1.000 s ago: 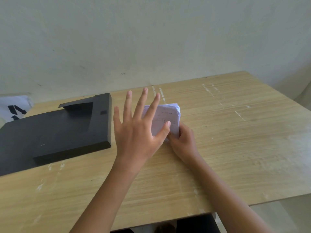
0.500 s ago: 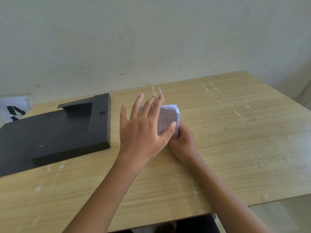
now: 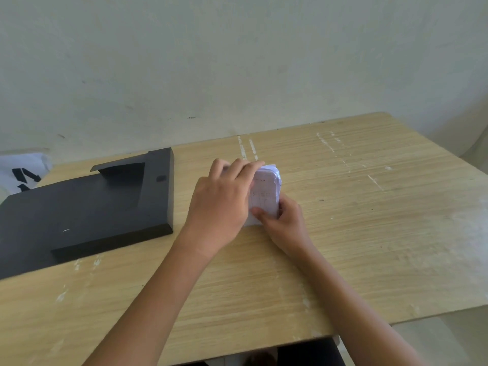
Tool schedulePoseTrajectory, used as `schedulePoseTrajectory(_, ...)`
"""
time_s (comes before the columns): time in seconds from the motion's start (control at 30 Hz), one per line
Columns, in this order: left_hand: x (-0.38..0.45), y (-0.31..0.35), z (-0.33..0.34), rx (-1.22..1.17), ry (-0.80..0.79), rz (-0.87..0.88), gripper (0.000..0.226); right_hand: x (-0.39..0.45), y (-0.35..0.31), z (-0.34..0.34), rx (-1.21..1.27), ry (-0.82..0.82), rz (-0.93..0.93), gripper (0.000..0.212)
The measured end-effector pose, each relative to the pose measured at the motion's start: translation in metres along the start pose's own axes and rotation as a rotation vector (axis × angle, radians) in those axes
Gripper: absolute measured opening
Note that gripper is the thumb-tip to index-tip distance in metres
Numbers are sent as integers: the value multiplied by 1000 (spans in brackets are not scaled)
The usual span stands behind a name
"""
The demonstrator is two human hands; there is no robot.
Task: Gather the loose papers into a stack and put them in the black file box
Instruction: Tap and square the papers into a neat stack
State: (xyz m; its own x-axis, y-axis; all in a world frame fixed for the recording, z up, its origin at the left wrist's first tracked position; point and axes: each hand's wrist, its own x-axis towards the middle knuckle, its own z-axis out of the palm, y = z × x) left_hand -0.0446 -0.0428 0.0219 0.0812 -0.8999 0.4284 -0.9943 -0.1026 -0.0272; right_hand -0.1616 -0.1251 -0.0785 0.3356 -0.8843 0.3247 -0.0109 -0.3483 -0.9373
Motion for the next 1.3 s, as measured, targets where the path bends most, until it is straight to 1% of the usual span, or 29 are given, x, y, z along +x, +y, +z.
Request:
schedulePoseTrajectory(0.1,6,-5,-5,13,-95,13,50,0,0,-1,-13,-3,-1,27)
schedulePoseTrajectory(0.13,8,-6,-7,15,-95,17,47,-1,0,-1,-8,-3,-5,26)
schedulePoseTrajectory(0.2,12,-6,-12,36,-31,31,41,-1,-1,-1,4,-1,1,27)
schedulePoseTrajectory(0.27,17,-2,-13,52,14,40,46,0,-1,-1,-3,2,15,27)
schedulePoseTrajectory(0.37,19,5,-6,70,-49,67,62,0,0,1,-19,17,21,33)
schedulePoseTrajectory(0.43,16,8,1,70,-71,78,67,-1,1,0,-6,11,10,36)
schedulePoseTrajectory(0.63,8,10,6,50,-47,86,64,-2,-2,0,26,7,-4,27)
schedulePoseTrajectory(0.77,12,11,2,45,-29,102,65,-2,-1,-1,23,-3,-11,33)
schedulePoseTrajectory(0.87,12,13,8,43,-51,124,63,-2,1,-1,21,-7,-1,20)
schedulePoseTrajectory(0.9,10,14,13,44,-68,135,62,-2,2,-1,10,2,11,19)
schedulePoseTrajectory(0.97,2,18,22,57,-94,162,62,0,4,-2,-17,35,28,25)
schedulePoseTrajectory(1.03,-3,21,26,73,-50,188,62,1,5,-3,-18,70,37,28)
schedulePoseTrajectory(1.1,4,19,23,86,57,196,61,3,4,-3,-19,90,22,25)
schedulePoseTrajectory(1.13,9,17,21,108,89,186,61,3,4,-2,-31,90,11,28)
schedulePoseTrajectory(1.23,19,9,14,173,69,146,62,1,2,-1,-37,72,-23,36)
schedulePoseTrajectory(1.3,23,5,11,148,36,127,60,0,0,-1,-29,71,-40,36)
